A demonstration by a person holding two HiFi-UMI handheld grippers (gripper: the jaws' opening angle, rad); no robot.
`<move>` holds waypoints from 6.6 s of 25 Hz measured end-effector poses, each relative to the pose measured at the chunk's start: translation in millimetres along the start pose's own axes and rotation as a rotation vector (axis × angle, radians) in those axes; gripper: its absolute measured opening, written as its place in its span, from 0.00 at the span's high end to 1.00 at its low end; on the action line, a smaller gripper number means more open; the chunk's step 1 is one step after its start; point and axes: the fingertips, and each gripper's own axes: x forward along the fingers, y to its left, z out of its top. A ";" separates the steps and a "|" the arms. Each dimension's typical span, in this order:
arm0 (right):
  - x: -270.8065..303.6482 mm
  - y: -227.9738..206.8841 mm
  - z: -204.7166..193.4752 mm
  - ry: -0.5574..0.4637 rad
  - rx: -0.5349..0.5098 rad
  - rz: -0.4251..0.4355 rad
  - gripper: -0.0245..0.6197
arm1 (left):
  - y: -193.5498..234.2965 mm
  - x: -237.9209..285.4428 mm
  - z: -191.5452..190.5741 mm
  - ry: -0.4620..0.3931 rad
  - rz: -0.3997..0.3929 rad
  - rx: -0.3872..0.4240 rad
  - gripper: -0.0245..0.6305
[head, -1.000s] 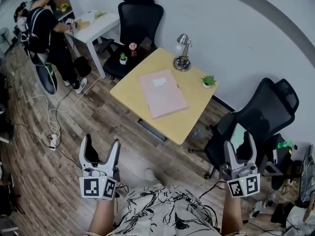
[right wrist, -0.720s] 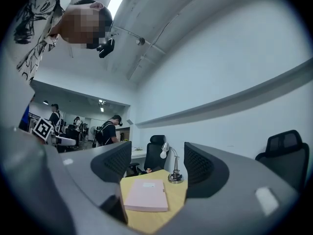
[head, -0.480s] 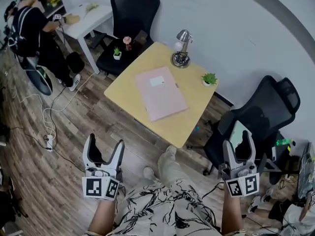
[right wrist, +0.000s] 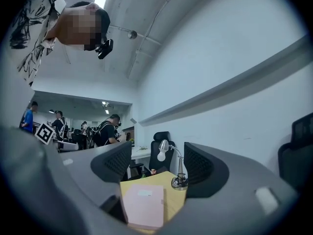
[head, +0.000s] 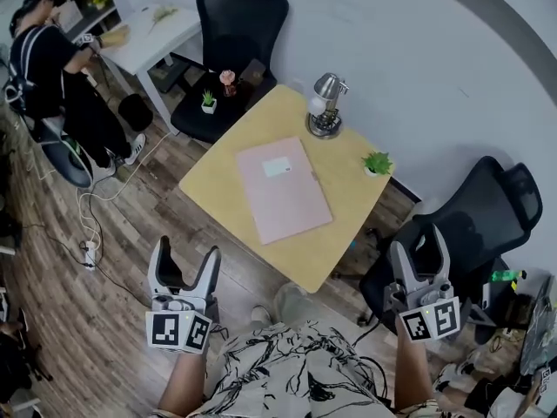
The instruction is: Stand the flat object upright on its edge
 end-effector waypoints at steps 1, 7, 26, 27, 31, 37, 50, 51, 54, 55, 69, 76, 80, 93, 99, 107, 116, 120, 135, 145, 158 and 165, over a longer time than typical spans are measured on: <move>10.3 -7.6 -2.9 0.009 0.004 0.008 0.45 | -1.2 10.2 -0.4 0.002 0.005 -0.003 0.29; 68.6 -40.6 -44.8 0.119 0.027 0.105 0.45 | -14.1 64.4 -21.3 0.060 0.018 -0.022 0.29; 234.8 -32.8 -259.6 0.646 0.185 0.323 0.45 | 22.7 191.8 -173.3 0.373 -0.030 -0.382 0.29; 240.2 -33.7 -272.1 0.683 0.204 0.329 0.45 | 25.2 198.8 -184.8 0.401 -0.032 -0.398 0.29; 254.5 -32.5 -322.5 0.825 0.242 0.373 0.44 | 37.3 217.2 -233.3 0.501 -0.013 -0.442 0.29; 267.9 -33.3 -383.7 0.957 0.245 0.389 0.44 | 47.2 235.7 -294.9 0.618 0.007 -0.509 0.30; 266.7 -22.4 -429.1 1.091 0.413 0.422 0.54 | 41.3 251.7 -335.6 0.744 0.045 -0.537 0.44; 266.6 -22.0 -430.0 1.096 0.415 0.421 0.54 | 41.5 251.5 -336.5 0.755 0.045 -0.530 0.45; 266.5 -20.0 -431.4 1.104 0.398 0.417 0.55 | 42.2 250.9 -339.0 0.790 0.053 -0.504 0.49; 266.5 -19.7 -430.6 1.103 0.390 0.414 0.55 | 42.1 251.1 -339.2 0.799 0.054 -0.504 0.49; 285.1 32.4 -346.1 0.884 0.252 0.441 0.56 | 65.5 237.2 -234.7 0.626 0.012 -0.201 0.50; 312.5 67.6 -281.2 0.671 0.143 0.436 0.57 | 87.3 234.8 -158.7 0.447 -0.007 -0.021 0.51; 317.3 78.2 -252.9 0.569 0.086 0.408 0.57 | 90.7 233.4 -128.7 0.356 -0.023 0.053 0.51; 310.4 86.0 -227.4 0.358 -0.170 0.312 0.58 | 90.1 234.8 -118.3 0.239 -0.021 0.213 0.52; 307.9 81.7 -242.8 0.339 -0.161 0.313 0.58 | 90.3 236.8 -130.6 0.240 -0.025 0.241 0.52; 300.2 78.0 -264.3 0.337 -0.130 0.327 0.58 | 88.2 236.1 -143.4 0.239 -0.042 0.291 0.51; 299.2 78.1 -266.2 0.332 -0.130 0.368 0.57 | 86.9 234.4 -145.8 0.244 -0.071 0.339 0.49; 300.2 75.5 -266.0 0.332 -0.129 0.378 0.57 | 86.5 236.8 -146.4 0.245 -0.082 0.334 0.47; 299.0 72.6 -266.6 0.344 -0.138 0.403 0.57 | 87.8 237.6 -147.7 0.246 -0.118 0.305 0.46; 298.9 69.6 -264.1 0.338 -0.129 0.410 0.57 | 95.1 236.1 -147.5 0.254 -0.111 0.304 0.46; 303.0 63.0 -260.2 0.330 -0.112 0.401 0.54 | 99.2 241.2 -144.8 0.255 -0.116 0.288 0.45; 301.4 61.8 -253.5 0.317 -0.115 0.394 0.54 | 101.8 237.9 -140.6 0.245 -0.109 0.284 0.45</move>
